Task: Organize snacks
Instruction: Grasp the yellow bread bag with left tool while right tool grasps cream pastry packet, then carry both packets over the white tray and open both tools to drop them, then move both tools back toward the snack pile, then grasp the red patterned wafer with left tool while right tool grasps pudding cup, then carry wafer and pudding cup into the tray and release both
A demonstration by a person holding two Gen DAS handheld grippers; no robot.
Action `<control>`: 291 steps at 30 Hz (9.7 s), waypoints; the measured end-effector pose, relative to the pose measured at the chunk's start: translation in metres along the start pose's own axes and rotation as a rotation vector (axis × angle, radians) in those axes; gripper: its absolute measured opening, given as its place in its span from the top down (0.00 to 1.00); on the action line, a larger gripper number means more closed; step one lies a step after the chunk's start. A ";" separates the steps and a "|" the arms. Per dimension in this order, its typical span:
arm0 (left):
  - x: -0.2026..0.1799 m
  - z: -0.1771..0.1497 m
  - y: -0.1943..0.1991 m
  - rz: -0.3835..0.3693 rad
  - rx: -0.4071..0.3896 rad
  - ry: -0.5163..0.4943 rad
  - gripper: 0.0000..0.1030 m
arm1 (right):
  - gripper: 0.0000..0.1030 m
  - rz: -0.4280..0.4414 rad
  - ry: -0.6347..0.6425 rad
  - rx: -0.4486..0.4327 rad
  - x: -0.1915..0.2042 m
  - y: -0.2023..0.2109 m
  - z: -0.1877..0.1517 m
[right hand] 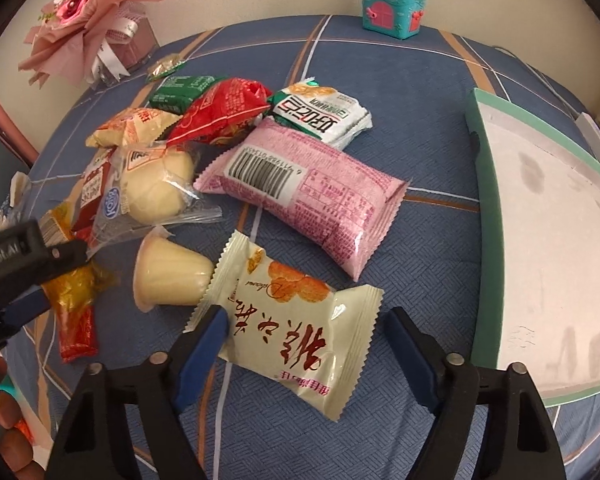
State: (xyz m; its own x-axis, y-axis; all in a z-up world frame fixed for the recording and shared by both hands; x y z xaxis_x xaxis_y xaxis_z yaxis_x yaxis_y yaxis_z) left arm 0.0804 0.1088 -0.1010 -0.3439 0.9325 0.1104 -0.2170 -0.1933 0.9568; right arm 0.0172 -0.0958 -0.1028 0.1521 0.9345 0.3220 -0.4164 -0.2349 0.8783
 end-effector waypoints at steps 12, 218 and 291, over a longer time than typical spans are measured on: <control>-0.007 -0.007 0.002 -0.002 -0.012 -0.031 0.58 | 0.44 0.011 -0.019 0.017 -0.008 0.006 -0.004; 0.069 0.005 -0.026 0.056 0.090 0.110 0.26 | 0.51 0.171 0.019 0.004 0.073 -0.020 0.010; -0.135 -0.090 0.123 -0.138 -0.282 -0.456 0.55 | 0.61 0.026 -0.531 -0.243 -0.156 0.123 0.017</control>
State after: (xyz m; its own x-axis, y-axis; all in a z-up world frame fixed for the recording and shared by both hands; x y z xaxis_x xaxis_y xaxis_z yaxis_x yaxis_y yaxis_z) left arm 0.0180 -0.0683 -0.0227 0.1220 0.9804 0.1546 -0.4894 -0.0761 0.8687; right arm -0.0423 -0.2749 -0.0385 0.5413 0.6523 0.5306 -0.6105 -0.1290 0.7814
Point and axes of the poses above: each gripper's, at about its wrist camera, not at the fingertips, and y roughly against the way its jaws point, x to its left, z to its top, the point moved 7 cm from there along -y, roughly the way its jaws point, and after that the axes turned 13 degrees about z, right-handed, at the moved point
